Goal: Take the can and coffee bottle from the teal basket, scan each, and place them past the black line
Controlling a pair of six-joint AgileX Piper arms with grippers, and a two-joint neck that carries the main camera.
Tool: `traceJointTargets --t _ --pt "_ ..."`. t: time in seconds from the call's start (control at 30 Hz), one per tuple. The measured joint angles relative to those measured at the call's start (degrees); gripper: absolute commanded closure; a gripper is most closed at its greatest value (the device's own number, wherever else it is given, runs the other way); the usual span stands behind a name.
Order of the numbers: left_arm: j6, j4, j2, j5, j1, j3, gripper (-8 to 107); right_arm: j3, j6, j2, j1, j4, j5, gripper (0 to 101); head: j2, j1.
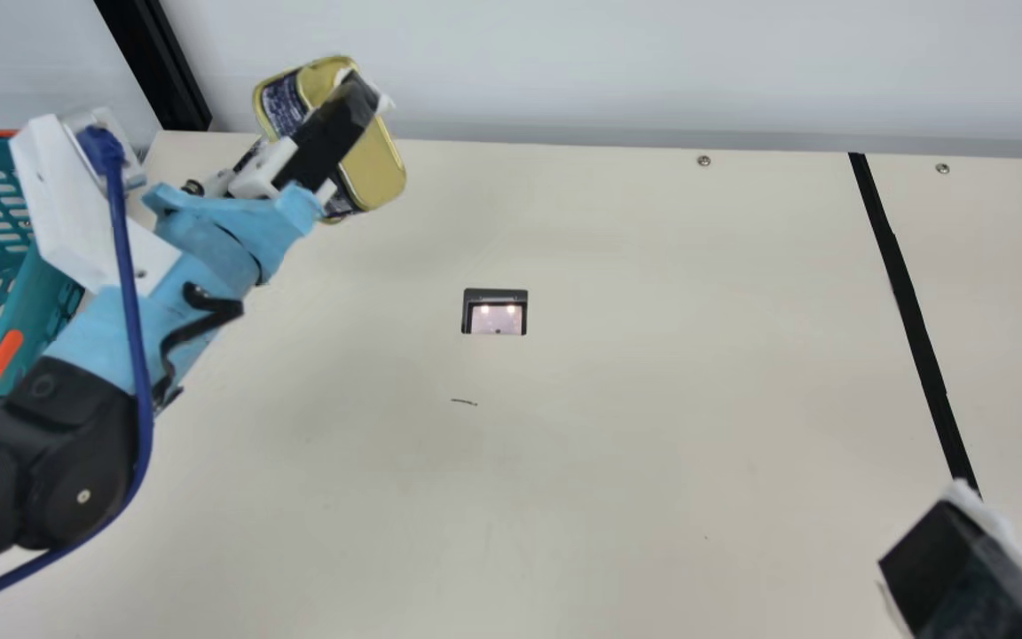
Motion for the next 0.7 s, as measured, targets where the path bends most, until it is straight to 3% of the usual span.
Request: traceJointTargets --t 0.1,0.3,0.7 --pt "-2.2 -0.9 0.5 0.9 1.4 -1.1 89 0.0 0.0 0.0 0.0 0.0 0.0 0 0.0 0.0" --pt "-4.4 4.5 1.4 -0.8 6.0 -3.4 89 0.0 0.0 0.0 0.0 0.0 0.0 0 0.0 0.0" --pt "-12.5 22.9 1.2 -3.5 18.3 -10.3 89 0.0 0.0 0.0 0.0 0.0 0.0 0 0.0 0.0"
